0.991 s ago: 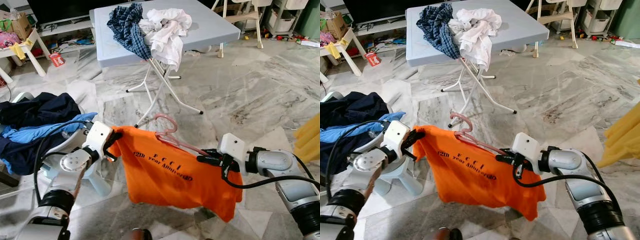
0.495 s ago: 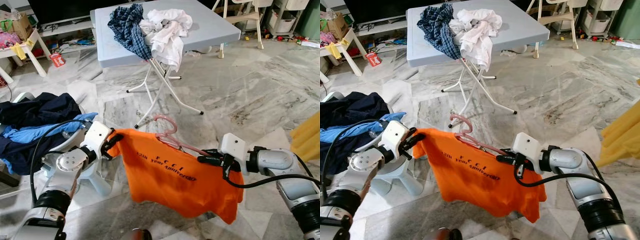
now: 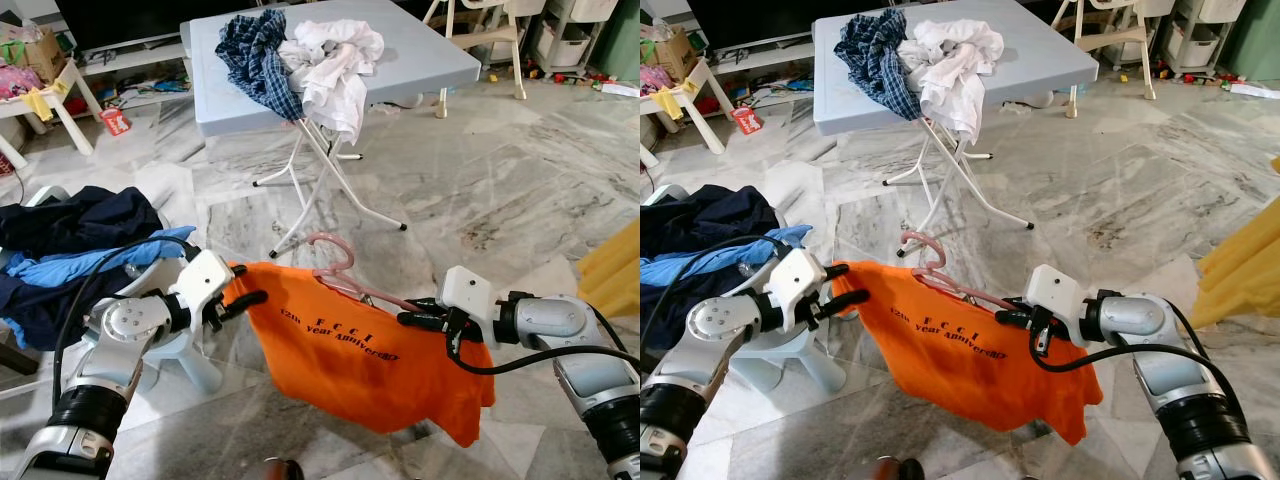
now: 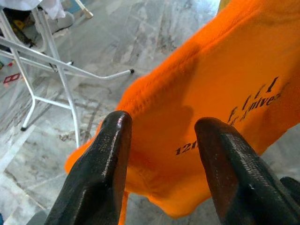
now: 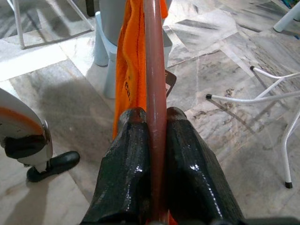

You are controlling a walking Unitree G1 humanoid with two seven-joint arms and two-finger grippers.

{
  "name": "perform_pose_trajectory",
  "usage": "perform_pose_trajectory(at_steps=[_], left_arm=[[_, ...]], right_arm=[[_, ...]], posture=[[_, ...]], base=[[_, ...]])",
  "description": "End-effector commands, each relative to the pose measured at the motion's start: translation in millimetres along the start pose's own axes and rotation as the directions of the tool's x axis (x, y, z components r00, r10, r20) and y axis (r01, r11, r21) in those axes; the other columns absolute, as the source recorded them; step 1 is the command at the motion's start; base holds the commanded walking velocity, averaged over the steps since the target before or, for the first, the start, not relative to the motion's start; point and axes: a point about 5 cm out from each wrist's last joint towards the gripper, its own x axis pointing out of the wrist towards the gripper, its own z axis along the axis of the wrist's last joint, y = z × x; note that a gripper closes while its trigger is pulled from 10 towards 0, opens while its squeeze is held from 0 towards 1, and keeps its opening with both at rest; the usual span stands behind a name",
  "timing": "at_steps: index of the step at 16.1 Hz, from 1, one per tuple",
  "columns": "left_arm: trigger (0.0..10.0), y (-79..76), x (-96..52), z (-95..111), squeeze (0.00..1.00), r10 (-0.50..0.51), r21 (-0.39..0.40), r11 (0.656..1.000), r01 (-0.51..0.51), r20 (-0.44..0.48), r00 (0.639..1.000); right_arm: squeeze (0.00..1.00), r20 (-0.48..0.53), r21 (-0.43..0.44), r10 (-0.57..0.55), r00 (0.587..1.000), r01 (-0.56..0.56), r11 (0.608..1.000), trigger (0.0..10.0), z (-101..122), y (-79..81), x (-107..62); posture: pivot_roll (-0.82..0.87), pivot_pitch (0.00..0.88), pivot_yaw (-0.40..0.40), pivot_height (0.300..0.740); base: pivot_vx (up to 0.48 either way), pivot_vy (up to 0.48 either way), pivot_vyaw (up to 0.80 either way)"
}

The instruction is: Hang hanger

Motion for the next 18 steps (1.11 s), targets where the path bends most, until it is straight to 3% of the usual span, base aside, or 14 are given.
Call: perform_pose_trajectory(at_steps=[1, 6, 13, 14, 15, 16, 17, 18], left_arm=[[10.0, 5.3, -5.0, 3, 1.0, -0.003, 0.021, 1.0, 0.003, 0.0, 1.0], [10.0, 17.6, -8.2, 11, 1.0, -0.008, 0.058, 0.998, 0.008, 0.004, 1.0], [10.0, -2.1, 0.2, 5, 1.0, -0.22, 0.006, 0.976, 0.22, -0.016, 0.975], [10.0, -3.8, 1.0, 3, 0.69, -0.237, -0.011, 0.971, 0.237, -0.021, 0.971], [8.1, -5.6, 2.0, 0, 0.0, -0.254, -0.036, 0.967, 0.253, -0.024, 0.967], [3.5, -6.8, 2.7, -2, 0.0, -0.265, -0.049, 0.963, 0.263, -0.025, 0.964], [0.0, -10.0, 2.3, -5, 0.0, -0.31, -0.089, 0.948, 0.306, -0.03, 0.95], [0.0, -11.9, 2.1, -7, 0.0, -0.334, -0.116, 0.937, 0.329, -0.029, 0.942]], right_arm=[[0.0, 0.032, -0.044, 0.018, 0.999, -0.017, 0.999, 10.0, 10, -2.1, 2.1], [0.0, 0.023, -0.049, 0.115, 0.993, -0.113, 0.992, 10.0, 11, 4.8, -3.6], [0.0, 0.004, -0.054, 0.136, 0.991, -0.135, 0.989, 10.0, 12, 4.7, -11.0], [0.0, 0.005, -0.052, 0.141, 0.99, -0.141, 0.989, 10.0, 12, 5.7, -11.0], [0.0, 0.004, -0.051, 0.147, 0.989, -0.146, 0.988, 10.0, 12, 6.2, -11.1], [0.0, 0.004, -0.051, 0.149, 0.989, -0.149, 0.988, 10.0, 12, 6.2, -11.3], [0.0, 0.004, -0.051, 0.151, 0.989, -0.15, 0.987, 10.0, 12, 5.8, -12.0], [0.0, 0.004, -0.052, 0.152, 0.988, -0.152, 0.987, 10.0, 12, 5.5, -12.7]], posture=[[-0.07, 0.051, 0.088, 0.74], [-0.07, 0.054, 0.092, 0.74], [-0.1, 0.061, 0.108, 0.74], [-0.1, 0.061, 0.109, 0.74], [-0.1, 0.06, 0.109, 0.74], [-0.1, 0.06, 0.109, 0.74], [-0.11, 0.06, 0.113, 0.74], [-0.11, 0.058, 0.113, 0.74]], base=[[0.0, 0.0, 0.0], [0.0, 0.0, 0.0], [0.0, 0.0, 0.0], [0.0, 0.0, 0.0], [0.0, 0.0, 0.0], [0.0, 0.0, 0.0], [0.0, 0.0, 0.0], [0.0, 0.0, 0.0]])
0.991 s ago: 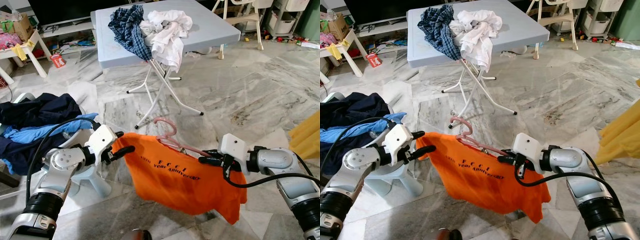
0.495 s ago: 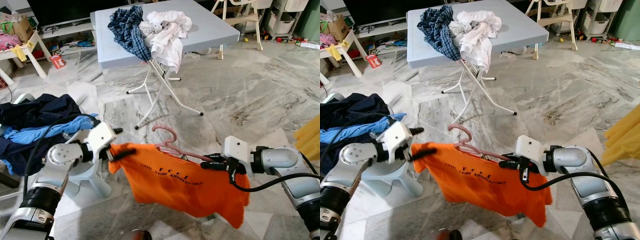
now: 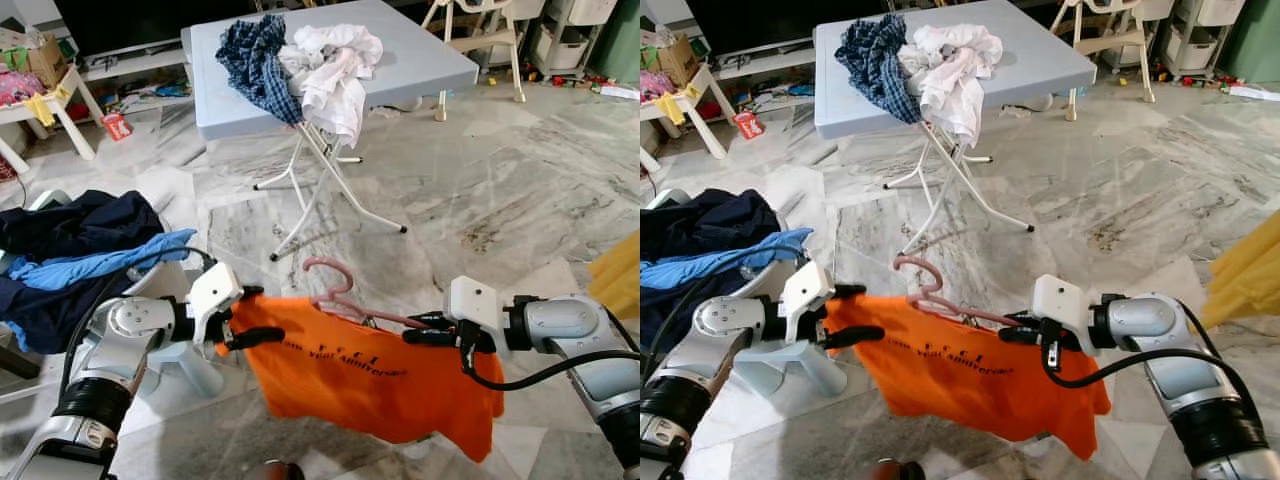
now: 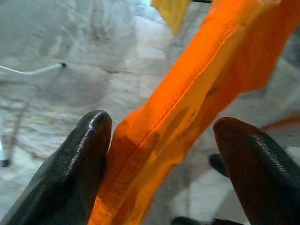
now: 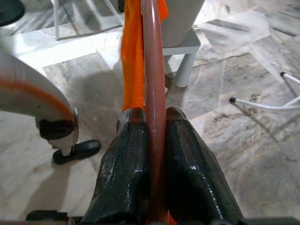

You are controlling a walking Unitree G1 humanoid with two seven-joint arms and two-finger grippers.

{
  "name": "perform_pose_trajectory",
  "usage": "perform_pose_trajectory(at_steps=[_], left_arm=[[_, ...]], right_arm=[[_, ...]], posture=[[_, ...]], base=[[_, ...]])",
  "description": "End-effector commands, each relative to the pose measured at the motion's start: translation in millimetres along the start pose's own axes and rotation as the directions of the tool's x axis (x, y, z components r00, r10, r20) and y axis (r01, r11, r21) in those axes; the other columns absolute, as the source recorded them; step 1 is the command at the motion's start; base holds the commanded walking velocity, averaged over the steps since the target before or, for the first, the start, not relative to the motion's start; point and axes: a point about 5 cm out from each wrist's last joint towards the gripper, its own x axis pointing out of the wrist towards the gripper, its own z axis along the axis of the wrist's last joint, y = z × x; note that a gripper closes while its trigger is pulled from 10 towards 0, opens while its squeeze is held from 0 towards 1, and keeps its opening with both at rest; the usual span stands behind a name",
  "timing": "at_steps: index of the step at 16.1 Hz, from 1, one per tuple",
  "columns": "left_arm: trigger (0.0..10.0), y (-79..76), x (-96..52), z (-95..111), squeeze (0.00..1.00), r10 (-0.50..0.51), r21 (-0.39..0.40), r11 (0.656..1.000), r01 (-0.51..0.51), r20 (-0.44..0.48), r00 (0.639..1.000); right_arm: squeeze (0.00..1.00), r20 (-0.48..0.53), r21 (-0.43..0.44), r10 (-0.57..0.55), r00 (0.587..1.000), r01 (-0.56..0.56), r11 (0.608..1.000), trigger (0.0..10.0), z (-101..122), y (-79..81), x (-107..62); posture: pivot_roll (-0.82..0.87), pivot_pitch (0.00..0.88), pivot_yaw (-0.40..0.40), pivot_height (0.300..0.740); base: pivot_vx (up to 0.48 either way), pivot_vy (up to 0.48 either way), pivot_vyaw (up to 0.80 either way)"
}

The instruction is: Hang hanger

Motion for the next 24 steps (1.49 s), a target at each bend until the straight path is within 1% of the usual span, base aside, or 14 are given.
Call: perform_pose_trajectory(at_steps=[1, 5, 8, 9, 24], left_arm=[[0.0, 0.1, -1.3, -0.9, 0.0, -0.029, -0.02, 0.999, 0.029, -0.011, 1.0], [0.0, -3.8, 2.5, -2.6, 0.0, -0.061, -0.057, 0.996, 0.061, 0.013, 0.998], [0.0, -7.1, 3.5, -3.1, 0.0, -0.083, -0.084, 0.993, 0.085, 0.03, 0.996], [0.0, -9.4, 3.4, -4.0, 0.0, -0.102, -0.104, 0.989, 0.105, 0.034, 0.994], [0.0, -9.4, 3.4, -4.0, 0.0, -0.102, -0.104, 0.989, 0.105, 0.034, 0.994]], right_arm=[[0.0, 0.034, -0.032, 0.01, 0.999, -0.009, 0.999, 10.0, 10.0, -1.2, -1.7], [0.0, 0.036, -0.03, 0.012, 0.999, -0.011, 0.999, 10.0, 11.2, -1.2, -2.4], [0.0, 0.044, -0.032, 0.015, 0.999, -0.014, 0.999, 10.0, 12.9, -2.4, 1.3], [0.0, 0.046, -0.034, 0.017, 0.999, -0.016, 0.999, 10.0, 13.5, -3.0, 2.9], [0.0, 0.046, -0.034, 0.017, 0.999, -0.016, 0.999, 10.0, 13.5, -3.0, 2.9]], posture=[[-0.11, 0.057, 0.113, 0.74], [-0.11, 0.054, 0.111, 0.74], [-0.1, 0.051, 0.107, 0.74], [-0.1, 0.05, 0.106, 0.74], [-0.1, 0.05, 0.106, 0.74]], base=[[0.0, 0.0, 0.0], [0.0, 0.0, 0.0], [0.0, 0.0, 0.0], [0.0, 0.0, 0.0], [0.0, 0.0, 0.0]])
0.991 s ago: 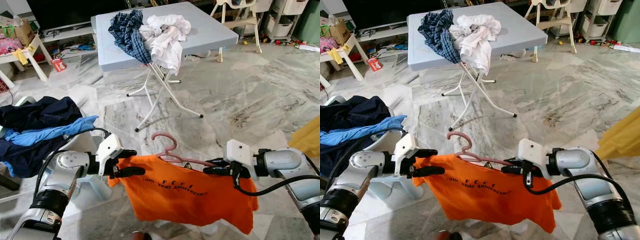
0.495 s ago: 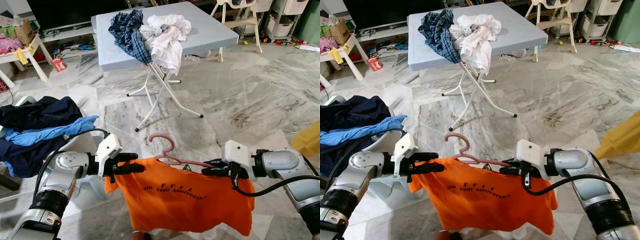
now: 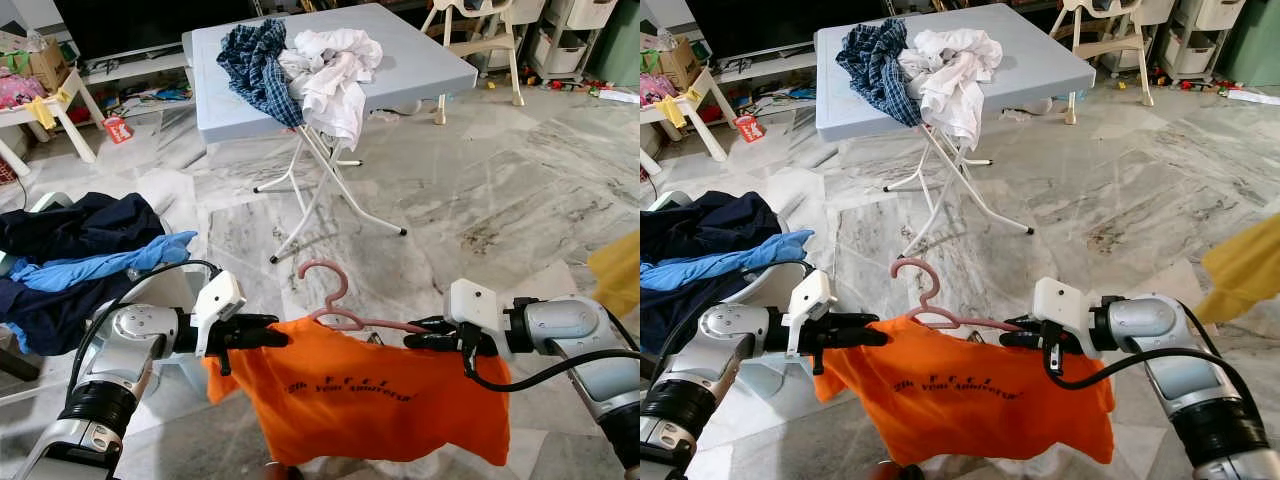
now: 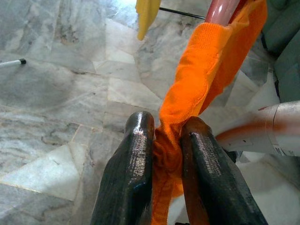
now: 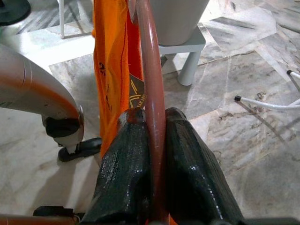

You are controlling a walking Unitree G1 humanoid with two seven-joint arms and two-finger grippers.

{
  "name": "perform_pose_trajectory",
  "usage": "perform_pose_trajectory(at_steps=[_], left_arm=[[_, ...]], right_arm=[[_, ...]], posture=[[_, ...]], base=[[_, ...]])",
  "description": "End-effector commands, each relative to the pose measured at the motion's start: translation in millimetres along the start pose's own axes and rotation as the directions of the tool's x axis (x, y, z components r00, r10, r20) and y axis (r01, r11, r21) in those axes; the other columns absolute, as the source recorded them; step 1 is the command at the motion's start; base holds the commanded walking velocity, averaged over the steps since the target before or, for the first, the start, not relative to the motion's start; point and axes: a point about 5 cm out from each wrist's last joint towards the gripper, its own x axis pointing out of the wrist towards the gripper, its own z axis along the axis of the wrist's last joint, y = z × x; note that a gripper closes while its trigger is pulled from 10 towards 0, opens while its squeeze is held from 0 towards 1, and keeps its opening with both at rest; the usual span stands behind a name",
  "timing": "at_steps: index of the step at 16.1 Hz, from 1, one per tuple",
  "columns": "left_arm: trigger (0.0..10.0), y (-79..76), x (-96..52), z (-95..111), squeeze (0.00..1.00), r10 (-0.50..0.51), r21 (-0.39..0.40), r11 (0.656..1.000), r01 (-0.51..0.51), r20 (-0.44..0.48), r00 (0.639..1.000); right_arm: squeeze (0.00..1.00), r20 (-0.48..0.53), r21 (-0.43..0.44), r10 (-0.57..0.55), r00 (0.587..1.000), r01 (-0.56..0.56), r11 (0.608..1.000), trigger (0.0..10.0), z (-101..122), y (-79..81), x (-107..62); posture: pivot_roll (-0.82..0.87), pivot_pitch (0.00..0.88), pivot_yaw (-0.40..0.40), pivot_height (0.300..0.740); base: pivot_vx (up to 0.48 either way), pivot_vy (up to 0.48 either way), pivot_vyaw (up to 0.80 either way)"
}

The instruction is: Hang hanger

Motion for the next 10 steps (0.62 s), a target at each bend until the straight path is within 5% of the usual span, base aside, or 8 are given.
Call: perform_pose_trajectory(at_steps=[1, 4, 6, 7, 8, 10], left_arm=[[0.0, 0.3, -2.2, 0, 0.0, 0.007, 0.001, 1.0, -0.007, 0.0, 1.0], [0.0, -23.6, 6.0, -14, 0.0, -0.141, 0.001, 0.99, 0.141, -0.053, 0.989], [0.0, -20.9, 11.6, -9, 0.0, -0.098, 0.01, 0.995, 0.099, -0.008, 0.995], [0.0, -21.2, 15.2, -6, 0.0, -0.08, 0.026, 0.996, 0.08, 0.017, 0.997], [0.0, -22.4, 15.6, -6, 0.0, -0.079, 0.029, 0.997, 0.078, 0.015, 0.997], [0.0, -23.2, 15.4, -8, 0.0, -0.071, 0.031, 0.997, 0.071, 0.004, 0.997]], right_arm=[[0.0, 0.053, -0.047, -0.004, 0.999, 0.006, 0.999, 10.0, 14, -4.2, 1.7], [0.0, 0.065, -0.061, 0.021, 0.998, -0.017, 0.998, 10.0, 20, -5.3, 9.6], [0.0, 0.073, -0.065, 0.012, 0.997, -0.007, 0.998, 10.0, 21, -6.1, 12.2], [0.17, 0.102, -0.047, -0.009, 0.995, 0.014, 0.999, 10.0, 24, -9.1, 14.6], [1.0, 0.107, -0.038, 0.008, 0.994, -0.004, 0.999, 10.0, 25, -8.6, 14.3], [1.0, 0.1, -0.042, 0.021, 0.995, -0.017, 0.999, 10.0, 25, -8.6, 13.3]], posture=[[-0.1, 0.05, 0.106, 0.74], [-0.09, 0.047, 0.099, 0.74], [-0.09, 0.045, 0.095, 0.74], [-0.09, 0.044, 0.093, 0.74], [-0.09, 0.044, 0.093, 0.74], [-0.09, 0.045, 0.093, 0.74]], base=[[0.0, 0.0, 0.0], [0.0, 0.0, 0.0], [0.0, 0.0, 0.0], [0.0, 0.0, 0.0], [0.0, 0.0, 0.0], [0.0, 0.0, 0.0]])
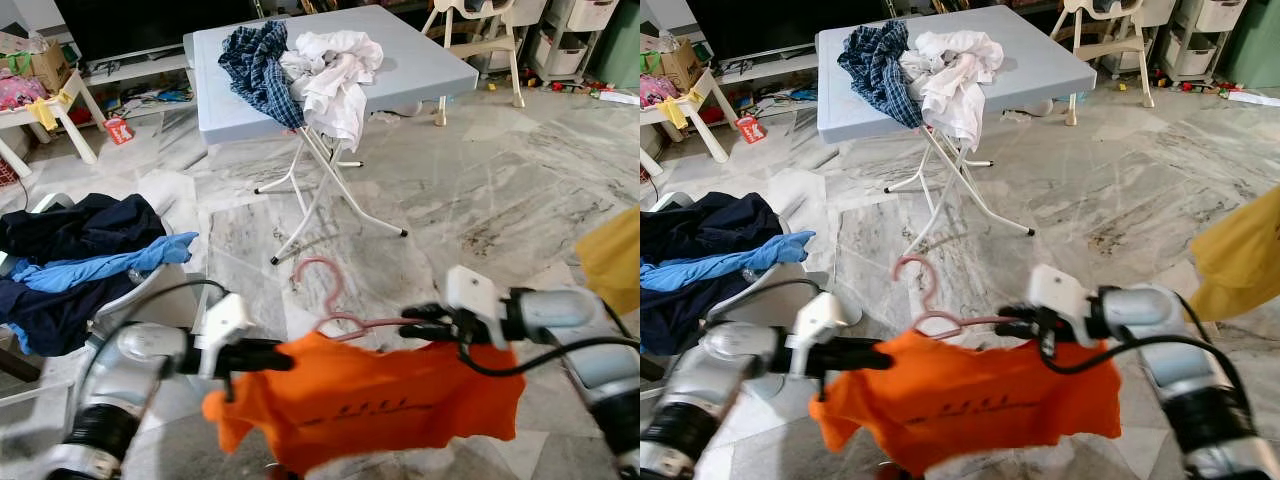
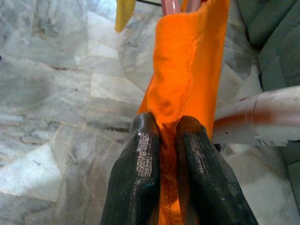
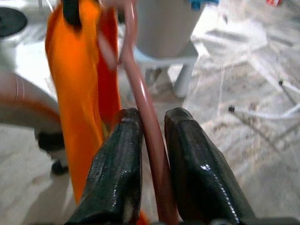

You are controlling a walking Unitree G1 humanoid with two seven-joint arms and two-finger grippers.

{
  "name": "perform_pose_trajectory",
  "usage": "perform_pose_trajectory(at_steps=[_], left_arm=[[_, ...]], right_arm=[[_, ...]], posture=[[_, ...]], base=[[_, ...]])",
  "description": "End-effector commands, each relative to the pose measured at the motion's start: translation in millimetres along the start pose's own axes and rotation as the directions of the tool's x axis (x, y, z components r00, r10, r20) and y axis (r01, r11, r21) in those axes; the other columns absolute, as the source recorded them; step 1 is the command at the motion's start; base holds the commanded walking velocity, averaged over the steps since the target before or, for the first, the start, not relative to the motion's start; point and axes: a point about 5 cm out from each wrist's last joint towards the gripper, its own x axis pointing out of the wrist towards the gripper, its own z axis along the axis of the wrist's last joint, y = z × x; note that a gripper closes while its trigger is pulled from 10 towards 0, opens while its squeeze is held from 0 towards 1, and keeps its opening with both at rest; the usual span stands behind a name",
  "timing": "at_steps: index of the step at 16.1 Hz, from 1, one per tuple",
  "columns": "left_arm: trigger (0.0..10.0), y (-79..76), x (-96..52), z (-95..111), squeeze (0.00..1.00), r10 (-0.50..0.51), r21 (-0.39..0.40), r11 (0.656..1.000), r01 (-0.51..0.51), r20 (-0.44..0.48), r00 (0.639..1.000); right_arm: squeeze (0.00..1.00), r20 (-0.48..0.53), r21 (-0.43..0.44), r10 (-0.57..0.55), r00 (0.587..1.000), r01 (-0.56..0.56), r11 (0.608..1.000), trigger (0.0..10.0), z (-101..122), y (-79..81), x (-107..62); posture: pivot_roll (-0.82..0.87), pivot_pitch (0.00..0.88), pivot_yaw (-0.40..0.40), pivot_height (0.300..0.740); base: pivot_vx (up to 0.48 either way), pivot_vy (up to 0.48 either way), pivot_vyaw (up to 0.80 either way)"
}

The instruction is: Hang hanger

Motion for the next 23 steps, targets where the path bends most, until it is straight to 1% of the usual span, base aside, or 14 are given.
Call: perform_pose_trajectory(at_steps=[1, 4, 7, 8, 9, 10, 11, 12, 14, 16, 17, 20, 21, 23], left_arm=[[0.0, 1.0, 0.7, 6, 0.0, 0.009, 0.037, 0.999, -0.009, 0.017, 1.0], [0.0, 10.8, -4.1, 4, 0.0, 0.121, 0.078, 0.99, -0.12, -0.002, 0.993], [0.0, 22.8, -12.7, -1, 0.0, 0.268, 0.03, 0.963, -0.268, 0.008, 0.963], [0.0, 23.5, -17.5, -4, 0.0, 0.285, 0.037, 0.958, -0.285, 0.005, 0.959], [0.0, 24.5, -21.7, -2, 0.0, 0.304, 0.076, 0.95, -0.304, 0.01, 0.952], [0.0, 25.3, -23.4, 1, 0.0, 0.314, 0.094, 0.945, -0.315, 0.022, 0.949], [0.0, 26.3, -25.4, 6, 0.0, 0.33, 0.118, 0.936, -0.332, 0.037, 0.943], [0.0, 26.3, -25.5, 8, 0.0, 0.347, 0.145, 0.926, -0.349, 0.037, 0.937], [0.0, 23.7, -21.8, 8, 0.0, 0.38, 0.176, 0.908, -0.381, 0.042, 0.924], [0.0, 19.6, -12.0, 4, 0.0, 0.45, 0.185, 0.873, -0.451, 0.052, 0.892], [0.0, 18.9, -6.7, 2, 0.0, 0.505, 0.183, 0.842, -0.508, 0.062, 0.861], [0.0, 17.7, 5.4, 3, 0.0, 0.616, 0.156, 0.76, -0.631, 0.133, 0.776], [0.0, 15.9, 10.3, 5, 0.0, 0.634, 0.15, 0.742, -0.653, 0.157, 0.757], [0.0, 5.4, 29.6, 11, 0.0, 0.637, 0.13, 0.736, -0.665, 0.203, 0.744]], right_arm=[[1.0, 0.043, -0.042, 0.028, 0.999, -0.026, 0.999, 10.0, 11, -0.2, 7.3], [1.0, 0.041, -0.047, 0.013, 0.999, -0.011, 0.999, 10.0, 15, -11.2, -1.2], [1.0, 0.064, -0.038, -0.01, 0.998, 0.013, 0.999, 10.0, 22, -20.2, -8.2], [1.0, 0.05, -0.057, -0.069, 0.996, 0.072, 0.996, 10.0, 21, -25.9, -9.2], [1.0, -0.006, -0.114, -0.22, 0.976, 0.218, 0.969, 10.0, 15, -37.2, -7.9], [1.0, -0.045, -0.122, -0.331, 0.943, 0.323, 0.938, 10.0, 8, -44.2, -7.0], [1.0, -0.083, -0.049, -0.505, 0.859, 0.502, 0.863, 10.0, -2, -53.1, -3.7], [1.0, -0.095, 0.036, -0.566, 0.819, 0.571, 0.82, 10.0, -9, -51.0, 3.7], [1.0, -0.104, 0.153, -0.63, 0.77, 0.638, 0.754, 10.0, -15, -44.2, 19.5], [0.89, -0.137, 0.255, -0.708, 0.693, 0.716, 0.65, 10.0, -23, -35.4, 42.7], [0.9, -0.161, 0.294, -0.742, 0.651, 0.749, 0.593, 10.0, -24, -32.4, 50.5], [0.9, -0.245, 0.409, -0.795, 0.554, 0.803, 0.434, 10.0, -29, -29.9, 56.1], [0.9, -0.262, 0.438, -0.797, 0.544, 0.803, 0.404, 10.0, -31, -28.3, 58.9], [0.89, -0.275, 0.521, -0.814, 0.511, 0.791, 0.32, 10.0, -26, -25.3, 67.6]], posture=[[-0.09, 0.045, 0.093, 0.74], [-0.08, 0.048, 0.091, 0.74], [-0.08, 0.05, 0.091, 0.74], [-0.08, 0.051, 0.088, 0.74], [-0.08, 0.053, 0.085, 0.74], [-0.07, 0.054, 0.081, 0.74], [-0.07, 0.054, 0.079, 0.74], [-0.05, 0.055, 0.075, 0.74], [-0.05, 0.056, 0.073, 0.74], [-0.04, 0.049, 0.073, 0.74], [-0.05, 0.049, 0.071, 0.74], [-0.05, 0.039, 0.065, 0.74], [-0.05, 0.038, 0.065, 0.74], [-0.06, 0.032, 0.063, 0.74]], base=[[0.0, 0.0, 0.0], [0.0, 0.0, 0.0], [0.0, 0.0, 0.0], [0.0, 0.0, 0.0], [0.0, 0.0, 0.0], [0.0, 0.0, 0.0], [0.0, 0.0, 0.0], [0.0, 0.0, 0.0], [0.0, 0.0, 0.0], [0.0, 0.0, 0.0], [0.0, 0.0, 0.0], [0.0, 0.0, 0.0], [0.0, 0.0, 0.0], [0.0, 0.0, 0.0]])
